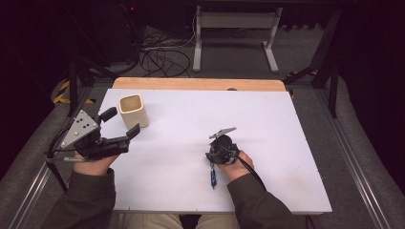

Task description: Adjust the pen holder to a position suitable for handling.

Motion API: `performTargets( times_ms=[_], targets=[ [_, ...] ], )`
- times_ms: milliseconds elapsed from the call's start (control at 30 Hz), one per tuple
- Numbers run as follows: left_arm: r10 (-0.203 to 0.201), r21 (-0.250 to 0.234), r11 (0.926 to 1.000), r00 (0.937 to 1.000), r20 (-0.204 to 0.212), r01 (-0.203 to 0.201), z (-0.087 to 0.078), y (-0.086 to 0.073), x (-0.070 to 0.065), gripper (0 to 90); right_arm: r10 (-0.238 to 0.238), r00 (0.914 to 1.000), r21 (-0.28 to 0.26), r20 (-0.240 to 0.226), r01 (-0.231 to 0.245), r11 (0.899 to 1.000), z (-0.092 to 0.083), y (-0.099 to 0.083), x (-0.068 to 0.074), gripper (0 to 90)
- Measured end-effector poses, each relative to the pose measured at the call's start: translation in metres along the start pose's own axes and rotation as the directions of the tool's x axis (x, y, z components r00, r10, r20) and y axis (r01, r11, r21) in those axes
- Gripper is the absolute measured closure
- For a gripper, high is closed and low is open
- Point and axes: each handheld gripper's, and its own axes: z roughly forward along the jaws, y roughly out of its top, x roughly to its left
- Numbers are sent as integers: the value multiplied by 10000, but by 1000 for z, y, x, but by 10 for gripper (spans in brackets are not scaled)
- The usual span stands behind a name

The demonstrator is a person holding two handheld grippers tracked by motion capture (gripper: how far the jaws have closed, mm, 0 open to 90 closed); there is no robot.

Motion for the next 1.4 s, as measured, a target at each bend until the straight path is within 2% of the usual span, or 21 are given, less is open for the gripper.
performTargets(
  times_ms=[200,367,467,567,667,733,767,800,933,1033,1167,1267,1300,1333,1367,1400],
  targets=[
    [2,25,10000,10000,23,-3,1,0,-1,107,-189,9997,232,-120,192,9995,0,3,-3,729],
    [45,123,9999,10000,75,-46,4,-1,-4,108,-753,9970,588,157,743,9955,1,8,0,761],
    [72,166,9998,9999,126,-74,5,-2,-5,108,-1003,9946,605,254,986,9933,2,8,1,802],
    [69,166,9998,9999,129,-71,6,-3,-6,108,-1105,9935,526,290,1088,9927,1,7,1,805],
    [44,168,9998,9998,181,-47,7,-4,-5,108,-1142,9931,317,284,1133,9931,1,7,1,805],
    [26,210,9998,9998,197,-30,9,-6,-5,109,-888,9960,-204,47,888,9958,-2,8,-1,805],
    [26,210,9998,9998,197,-30,9,-6,-5,109,-888,9960,-204,47,888,9958,-2,8,-1,805],
    [0,225,9997,9998,214,-5,10,-6,-6,110,-740,9972,-554,-114,732,9958,-6,9,-2,805],
    [76,350,9993,9993,375,-89,15,-9,-10,111,-577,9978,-1296,-329,530,9901,-15,10,-3,805],
    [58,405,9992,9989,471,-77,18,-11,-13,112,-626,9968,-1968,-502,516,9791,-23,11,-2,805],
    [101,578,9982,9973,727,-143,25,-15,-18,112,-733,9962,-2746,-477,575,9598,-34,12,-1,805],
    [83,611,9980,9960,887,-138,29,-17,-21,112,-791,9956,-3366,-494,579,9399,-43,12,0,805],
    [83,611,9980,9960,887,-138,29,-17,-21,113,-791,9956,-3366,-494,579,9399,-43,12,0,805],
    [70,602,9981,9955,950,-128,31,-19,-23,113,-881,9951,-3857,-452,640,9204,-50,12,2,805],
    [86,589,9982,9950,994,-145,32,-20,-24,114,-840,9955,-3972,-444,595,9158,-51,12,3,805],
    [86,589,9982,9950,994,-145,32,-20,-24,114,-906,9951,-4225,-403,652,9040,-54,12,4,805]
  ],
)
